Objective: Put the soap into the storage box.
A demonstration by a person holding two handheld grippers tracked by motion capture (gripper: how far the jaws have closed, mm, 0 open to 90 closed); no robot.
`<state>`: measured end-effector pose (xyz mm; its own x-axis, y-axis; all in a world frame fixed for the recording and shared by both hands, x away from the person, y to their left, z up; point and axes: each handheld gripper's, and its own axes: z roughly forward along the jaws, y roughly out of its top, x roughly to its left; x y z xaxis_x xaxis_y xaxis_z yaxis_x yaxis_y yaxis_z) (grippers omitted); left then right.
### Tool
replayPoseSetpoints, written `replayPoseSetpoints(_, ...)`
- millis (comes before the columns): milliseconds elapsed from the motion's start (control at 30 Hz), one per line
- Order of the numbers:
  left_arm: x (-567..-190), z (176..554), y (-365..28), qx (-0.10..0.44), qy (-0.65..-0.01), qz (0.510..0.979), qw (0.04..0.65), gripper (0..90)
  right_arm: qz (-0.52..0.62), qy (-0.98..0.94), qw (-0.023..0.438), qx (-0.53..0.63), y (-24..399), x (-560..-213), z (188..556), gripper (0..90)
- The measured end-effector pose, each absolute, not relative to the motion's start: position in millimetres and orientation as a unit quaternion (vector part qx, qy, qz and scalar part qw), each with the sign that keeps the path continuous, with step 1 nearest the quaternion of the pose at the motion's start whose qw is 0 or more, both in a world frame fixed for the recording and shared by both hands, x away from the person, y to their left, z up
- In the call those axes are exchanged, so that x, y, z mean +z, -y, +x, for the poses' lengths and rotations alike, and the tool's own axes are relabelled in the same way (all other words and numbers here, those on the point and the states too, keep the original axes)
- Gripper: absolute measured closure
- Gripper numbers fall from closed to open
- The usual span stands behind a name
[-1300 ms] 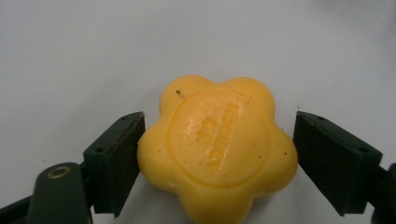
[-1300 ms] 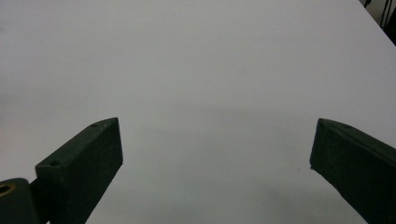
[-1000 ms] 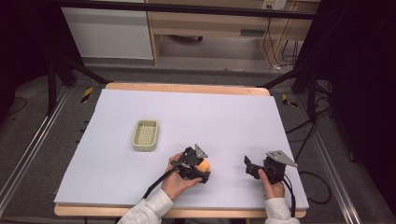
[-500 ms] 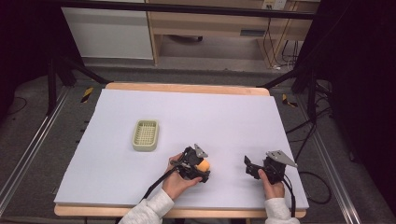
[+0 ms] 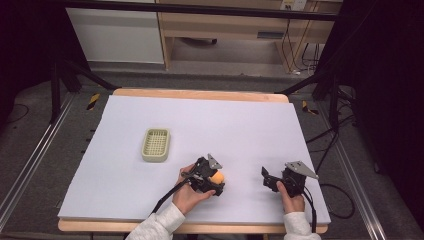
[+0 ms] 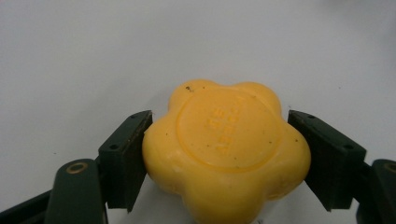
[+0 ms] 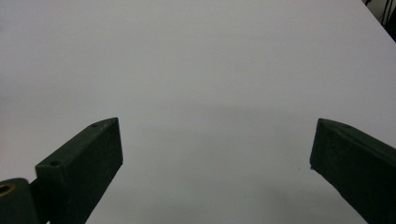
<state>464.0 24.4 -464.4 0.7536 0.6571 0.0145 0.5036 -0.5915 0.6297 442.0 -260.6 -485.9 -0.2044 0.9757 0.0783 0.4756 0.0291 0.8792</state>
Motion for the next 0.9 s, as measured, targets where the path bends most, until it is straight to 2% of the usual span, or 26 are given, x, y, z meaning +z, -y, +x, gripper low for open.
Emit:
replayPoseSetpoints(400, -466.9, 464.0, -28.6, 0.117, -0.316, 0.894, 0.294, 24.3, 0.556, -0.652, 0.298, 0.420, 260.6, -485.9, 442.0, 3.0)
replayPoseSetpoints(900, -467.3, 470.3, -26.9, 0.103, -0.323, 0.890, 0.305, 24.7, 0.556, -0.653, 0.297, 0.420, 260.6, -485.9, 442.1, 3.0)
